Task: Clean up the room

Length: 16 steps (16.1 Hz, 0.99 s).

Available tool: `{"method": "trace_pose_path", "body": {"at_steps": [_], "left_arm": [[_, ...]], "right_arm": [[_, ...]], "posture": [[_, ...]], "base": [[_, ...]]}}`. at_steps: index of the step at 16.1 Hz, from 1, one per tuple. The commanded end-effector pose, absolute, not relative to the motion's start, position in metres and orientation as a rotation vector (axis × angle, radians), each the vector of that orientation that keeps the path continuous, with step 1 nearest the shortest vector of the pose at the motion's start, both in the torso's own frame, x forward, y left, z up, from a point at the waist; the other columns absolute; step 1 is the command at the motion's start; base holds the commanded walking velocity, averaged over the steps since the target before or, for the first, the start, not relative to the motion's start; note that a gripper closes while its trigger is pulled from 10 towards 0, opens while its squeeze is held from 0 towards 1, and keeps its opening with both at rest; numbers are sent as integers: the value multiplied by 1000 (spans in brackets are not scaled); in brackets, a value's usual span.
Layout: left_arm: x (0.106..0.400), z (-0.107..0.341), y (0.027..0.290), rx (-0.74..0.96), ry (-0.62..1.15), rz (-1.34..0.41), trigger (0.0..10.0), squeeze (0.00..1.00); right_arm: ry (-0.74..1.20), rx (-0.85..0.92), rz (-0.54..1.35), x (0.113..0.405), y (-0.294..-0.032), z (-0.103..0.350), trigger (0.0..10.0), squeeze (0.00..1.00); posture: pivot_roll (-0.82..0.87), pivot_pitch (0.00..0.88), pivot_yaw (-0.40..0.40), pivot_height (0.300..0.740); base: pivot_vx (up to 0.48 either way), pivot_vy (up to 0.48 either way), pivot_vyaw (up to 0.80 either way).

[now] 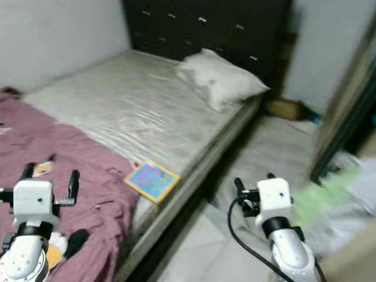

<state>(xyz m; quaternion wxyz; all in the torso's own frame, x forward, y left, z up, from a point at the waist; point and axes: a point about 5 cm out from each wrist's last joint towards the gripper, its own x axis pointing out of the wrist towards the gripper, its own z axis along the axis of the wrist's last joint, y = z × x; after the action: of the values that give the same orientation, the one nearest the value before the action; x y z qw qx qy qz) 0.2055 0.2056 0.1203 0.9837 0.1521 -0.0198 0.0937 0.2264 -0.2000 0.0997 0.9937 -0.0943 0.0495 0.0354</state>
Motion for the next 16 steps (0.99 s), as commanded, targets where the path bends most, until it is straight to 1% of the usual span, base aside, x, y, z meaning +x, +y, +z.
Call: {"method": "trace_pose_path", "body": {"at_steps": [1, 6, 16], "left_arm": [[210, 122, 207, 315, -54, 189, 10000, 0], [221, 125, 191, 283, -87, 119, 10000, 0], [226, 121, 184, 270, -85, 80, 10000, 0]], "right_arm": [[81, -181, 84, 230, -194, 101, 10000, 0], [55, -172, 123, 238, -180, 101, 10000, 0], [41, -180, 131, 242, -179, 101, 10000, 0]], "posture": [[-105, 0, -12, 740], [-105, 0, -12, 740], [-107, 0, -15, 740]], "base": [[0, 0, 763], [0, 0, 766], [0, 0, 765]]}}
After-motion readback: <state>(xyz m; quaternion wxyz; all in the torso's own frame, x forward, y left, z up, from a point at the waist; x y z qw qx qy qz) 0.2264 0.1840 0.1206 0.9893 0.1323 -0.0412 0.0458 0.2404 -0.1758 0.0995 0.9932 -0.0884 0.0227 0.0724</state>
